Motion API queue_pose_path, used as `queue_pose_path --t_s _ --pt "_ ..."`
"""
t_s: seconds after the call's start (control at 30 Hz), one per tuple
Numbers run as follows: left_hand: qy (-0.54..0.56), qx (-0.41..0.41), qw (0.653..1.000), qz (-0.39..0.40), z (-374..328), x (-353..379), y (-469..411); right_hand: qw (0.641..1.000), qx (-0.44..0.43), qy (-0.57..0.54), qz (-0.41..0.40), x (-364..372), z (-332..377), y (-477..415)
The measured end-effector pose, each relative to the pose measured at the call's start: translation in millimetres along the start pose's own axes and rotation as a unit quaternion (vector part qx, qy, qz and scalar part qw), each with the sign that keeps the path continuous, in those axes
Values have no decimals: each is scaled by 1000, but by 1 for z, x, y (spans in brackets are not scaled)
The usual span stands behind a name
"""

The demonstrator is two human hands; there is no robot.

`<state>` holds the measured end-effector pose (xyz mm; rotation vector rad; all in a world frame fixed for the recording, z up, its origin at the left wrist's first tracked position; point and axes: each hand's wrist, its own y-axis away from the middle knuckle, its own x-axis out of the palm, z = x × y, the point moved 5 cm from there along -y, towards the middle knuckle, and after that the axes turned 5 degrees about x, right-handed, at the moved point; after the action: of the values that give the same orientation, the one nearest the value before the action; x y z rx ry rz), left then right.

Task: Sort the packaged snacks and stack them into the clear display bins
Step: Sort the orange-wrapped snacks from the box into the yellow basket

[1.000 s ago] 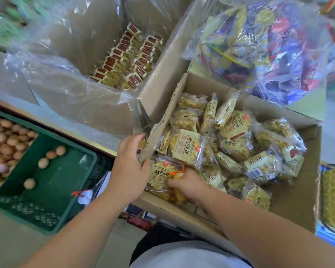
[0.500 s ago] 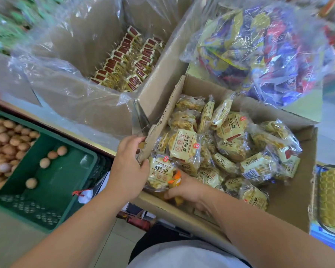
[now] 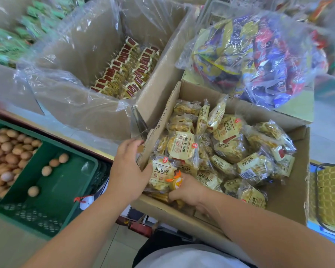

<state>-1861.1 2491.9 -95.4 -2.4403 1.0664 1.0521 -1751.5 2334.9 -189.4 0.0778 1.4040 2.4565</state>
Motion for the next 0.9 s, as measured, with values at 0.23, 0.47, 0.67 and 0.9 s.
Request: queue_pose_path --t_s 0.23,0.47,0.67,0.9 --pt "-187 284 941 9 -56 0 13 1000 -9 2 -6 -60 -15 74" --pt "-281 102 796 527 -41 71 12 997 -47 23 -55 -115 -32 132" --pt "-331 76 833 436 -37 95 -14 990 -85 -72 -90 -123 -51 131" --pt "-459 130 758 445 -27 114 -27 979 -104 -147 -94 -118 -67 118"
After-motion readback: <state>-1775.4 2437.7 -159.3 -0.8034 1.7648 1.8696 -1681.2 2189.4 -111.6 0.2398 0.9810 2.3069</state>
